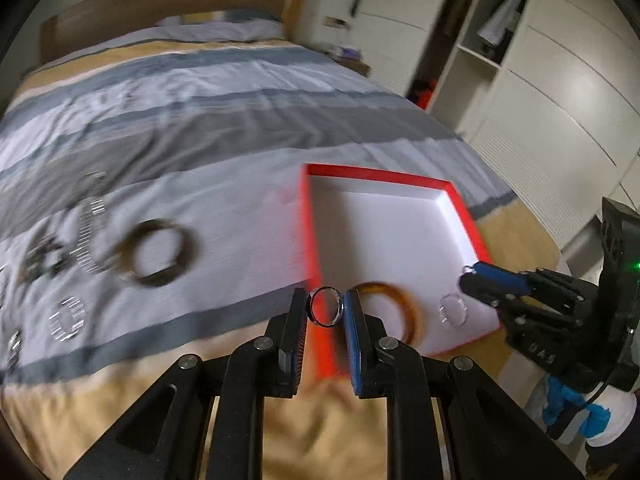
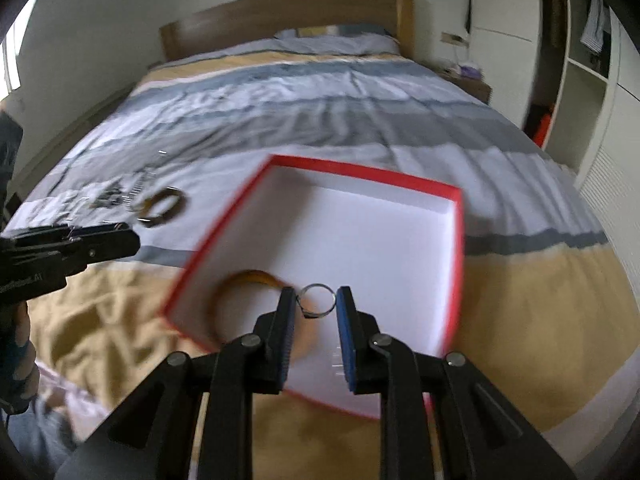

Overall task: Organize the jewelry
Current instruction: 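Carry both held rings with both grippers over the red box, then open both grippers to drop the rings into the box, then withdraw both grippers from the box back toward the jewelry, then grasp the silver watch with the left gripper while the right grasps the twisted hoop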

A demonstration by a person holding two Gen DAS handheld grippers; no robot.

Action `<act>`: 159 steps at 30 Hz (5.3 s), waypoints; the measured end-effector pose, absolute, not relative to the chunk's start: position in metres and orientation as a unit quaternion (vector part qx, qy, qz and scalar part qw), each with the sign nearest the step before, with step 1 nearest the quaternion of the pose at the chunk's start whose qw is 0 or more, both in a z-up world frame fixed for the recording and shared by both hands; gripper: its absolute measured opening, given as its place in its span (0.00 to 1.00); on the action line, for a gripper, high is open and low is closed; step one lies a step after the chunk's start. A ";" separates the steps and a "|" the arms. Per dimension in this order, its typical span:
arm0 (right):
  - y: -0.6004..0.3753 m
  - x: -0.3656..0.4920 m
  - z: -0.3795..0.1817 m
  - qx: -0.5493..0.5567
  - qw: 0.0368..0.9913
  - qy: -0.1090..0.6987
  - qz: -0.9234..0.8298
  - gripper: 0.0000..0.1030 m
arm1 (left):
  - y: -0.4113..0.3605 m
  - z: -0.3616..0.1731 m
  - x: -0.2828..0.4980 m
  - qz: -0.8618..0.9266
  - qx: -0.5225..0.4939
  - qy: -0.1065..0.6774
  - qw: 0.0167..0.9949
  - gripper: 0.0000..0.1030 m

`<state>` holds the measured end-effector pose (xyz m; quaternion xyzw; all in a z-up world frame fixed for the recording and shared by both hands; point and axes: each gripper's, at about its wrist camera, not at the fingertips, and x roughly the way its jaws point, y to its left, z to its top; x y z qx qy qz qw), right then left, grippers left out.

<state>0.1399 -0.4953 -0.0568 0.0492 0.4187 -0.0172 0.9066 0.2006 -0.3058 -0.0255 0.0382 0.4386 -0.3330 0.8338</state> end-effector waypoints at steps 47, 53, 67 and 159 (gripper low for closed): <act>-0.508 0.037 -0.007 0.076 0.912 0.401 -0.050 0.23 | -0.309 0.021 0.146 -0.337 0.065 0.418 0.841 0.51; -0.486 -0.010 0.043 0.102 0.931 0.349 -0.046 0.31 | -0.254 0.061 0.098 -0.306 0.068 0.391 0.865 0.63; -0.411 -0.081 0.117 0.092 0.955 0.283 0.009 0.31 | -0.085 0.119 0.004 -0.181 0.048 0.315 0.931 0.80; -0.193 0.284 -0.116 0.012 0.889 0.389 0.242 0.35 | -0.026 -0.093 0.278 -0.136 0.073 0.412 0.898 0.23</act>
